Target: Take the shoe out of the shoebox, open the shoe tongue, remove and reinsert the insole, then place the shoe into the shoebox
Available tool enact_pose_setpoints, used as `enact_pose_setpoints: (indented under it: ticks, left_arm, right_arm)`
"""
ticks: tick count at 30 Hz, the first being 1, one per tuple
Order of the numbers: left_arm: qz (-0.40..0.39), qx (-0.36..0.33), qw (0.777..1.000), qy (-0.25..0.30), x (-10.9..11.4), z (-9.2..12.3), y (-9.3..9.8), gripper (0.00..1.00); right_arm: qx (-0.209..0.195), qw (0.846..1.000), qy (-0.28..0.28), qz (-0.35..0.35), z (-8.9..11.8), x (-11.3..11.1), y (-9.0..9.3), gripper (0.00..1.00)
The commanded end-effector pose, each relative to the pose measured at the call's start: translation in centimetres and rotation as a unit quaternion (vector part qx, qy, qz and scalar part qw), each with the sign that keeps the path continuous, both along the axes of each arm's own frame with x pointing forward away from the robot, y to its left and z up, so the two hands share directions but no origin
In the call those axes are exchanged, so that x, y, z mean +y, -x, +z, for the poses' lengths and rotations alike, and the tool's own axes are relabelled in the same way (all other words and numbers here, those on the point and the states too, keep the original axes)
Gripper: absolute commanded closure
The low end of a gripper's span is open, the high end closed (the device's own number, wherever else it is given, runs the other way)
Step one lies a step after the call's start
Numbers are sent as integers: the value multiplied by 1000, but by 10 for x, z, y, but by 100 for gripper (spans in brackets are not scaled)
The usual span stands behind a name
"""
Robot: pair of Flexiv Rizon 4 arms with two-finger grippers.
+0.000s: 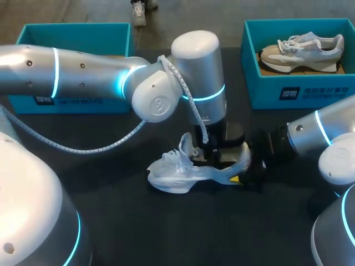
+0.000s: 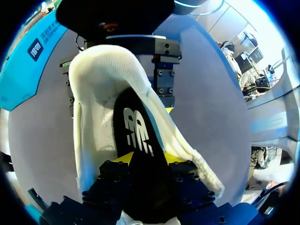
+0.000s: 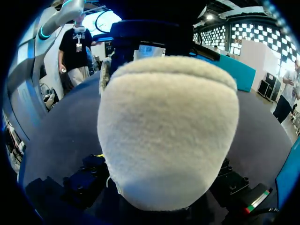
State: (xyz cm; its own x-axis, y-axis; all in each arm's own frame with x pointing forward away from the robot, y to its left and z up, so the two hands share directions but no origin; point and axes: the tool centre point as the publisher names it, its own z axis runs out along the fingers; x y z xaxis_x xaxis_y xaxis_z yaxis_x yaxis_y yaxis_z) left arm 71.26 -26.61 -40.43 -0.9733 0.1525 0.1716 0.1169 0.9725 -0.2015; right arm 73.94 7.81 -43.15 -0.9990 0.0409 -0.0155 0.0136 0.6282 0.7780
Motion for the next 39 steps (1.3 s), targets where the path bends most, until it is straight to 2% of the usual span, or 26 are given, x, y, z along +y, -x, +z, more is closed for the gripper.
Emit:
enact_pose_setpoints:
  ticks: [1,6,9,10,12,14,18,32,39]
  left_arm:
    - [-7,-11,1000,-5,-5,-20,3,65]
    - [-15,-36,999,-3,-5,-27,1,69]
    - [-17,-59,998,-5,-5,-29,0,77]
    - [-17,-62,998,-8,-5,-30,0,82]
    - [-14,-74,997,-6,-4,-31,-1,87]
    - [-13,-84,996,-12,-2,-33,-3,100]
    - [-12,-88,996,-14,1,-28,-7,100]
    - [-9,-121,993,5,8,37,-17,100]
    - [-5,-128,992,20,9,52,-17,100]
  right_arm:
    - [1,1000,2,-1,-7,2,-1,100]
    - [1,1000,2,-1,-7,2,-1,100]
    - [1,1000,2,-1,-7,2,-1,100]
    - [1,1000,2,-1,-7,2,-1,100]
    - [1,1000,2,-1,-7,2,-1,100]
    - [1,1000,2,-1,-7,2,-1,100]
    - [1,1000,2,-1,-7,2,-1,100]
    - [1,1000,2,-1,-7,2,-1,100]
    - [1,1000,2,-1,-7,2,-1,100]
